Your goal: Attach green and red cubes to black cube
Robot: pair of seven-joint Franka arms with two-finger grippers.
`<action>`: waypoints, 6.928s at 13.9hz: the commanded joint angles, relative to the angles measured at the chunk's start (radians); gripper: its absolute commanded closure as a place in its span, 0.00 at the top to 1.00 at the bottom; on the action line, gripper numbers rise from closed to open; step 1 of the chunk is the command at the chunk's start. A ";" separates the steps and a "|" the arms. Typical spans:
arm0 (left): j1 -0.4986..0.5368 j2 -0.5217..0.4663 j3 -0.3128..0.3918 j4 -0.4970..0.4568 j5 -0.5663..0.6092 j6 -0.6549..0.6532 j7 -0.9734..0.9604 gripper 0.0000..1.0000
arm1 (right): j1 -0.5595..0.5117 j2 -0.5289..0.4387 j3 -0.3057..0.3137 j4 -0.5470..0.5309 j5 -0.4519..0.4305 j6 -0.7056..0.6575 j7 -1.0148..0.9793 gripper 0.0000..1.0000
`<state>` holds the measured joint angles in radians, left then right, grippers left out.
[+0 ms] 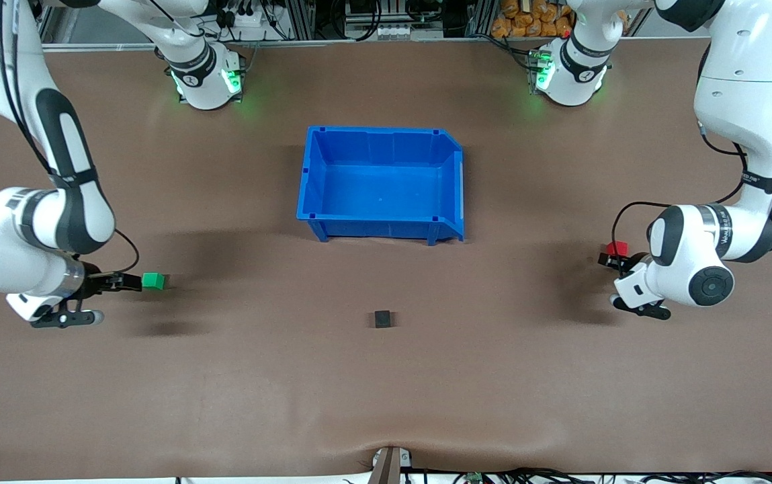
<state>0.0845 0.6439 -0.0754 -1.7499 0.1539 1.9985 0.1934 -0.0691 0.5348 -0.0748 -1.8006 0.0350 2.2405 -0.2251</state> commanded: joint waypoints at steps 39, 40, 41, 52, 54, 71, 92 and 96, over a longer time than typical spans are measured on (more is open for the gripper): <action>-0.094 0.146 -0.017 0.369 -0.336 -0.038 -0.800 0.00 | 0.261 0.168 0.015 0.417 -0.006 -0.154 -0.803 0.00; -0.118 0.149 -0.015 0.369 -0.339 -0.023 -0.843 0.00 | 0.282 0.177 0.015 0.432 -0.009 -0.144 -0.812 0.00; -0.136 0.158 -0.017 0.372 -0.349 0.003 -0.918 0.00 | 0.291 0.191 0.015 0.444 -0.007 -0.124 -0.860 0.00; -0.307 0.229 0.038 0.481 -0.613 0.060 -1.410 0.00 | 0.374 0.284 0.015 0.555 -0.007 -0.055 -1.141 0.00; -0.314 0.229 0.039 0.481 -0.616 0.065 -1.439 0.00 | 0.376 0.297 0.016 0.556 -0.006 -0.036 -1.175 0.00; -0.488 0.332 -0.026 0.510 -0.711 0.468 -1.822 0.00 | 0.380 0.303 0.015 0.563 -0.007 -0.036 -1.203 0.00; -0.568 0.401 -0.026 0.529 -0.712 0.556 -1.899 0.00 | 0.380 0.303 0.015 0.560 0.002 -0.036 -1.200 0.00; -0.571 0.399 -0.026 0.529 -0.711 0.556 -1.878 0.00 | 0.379 0.303 0.015 0.560 0.002 -0.036 -1.201 0.00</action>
<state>-0.4724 1.0162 -0.1118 -1.2531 -0.5411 2.5436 -1.6908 0.3194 0.8211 -0.0649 -1.2679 0.0356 2.2117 -1.4121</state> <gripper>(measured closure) 0.617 0.604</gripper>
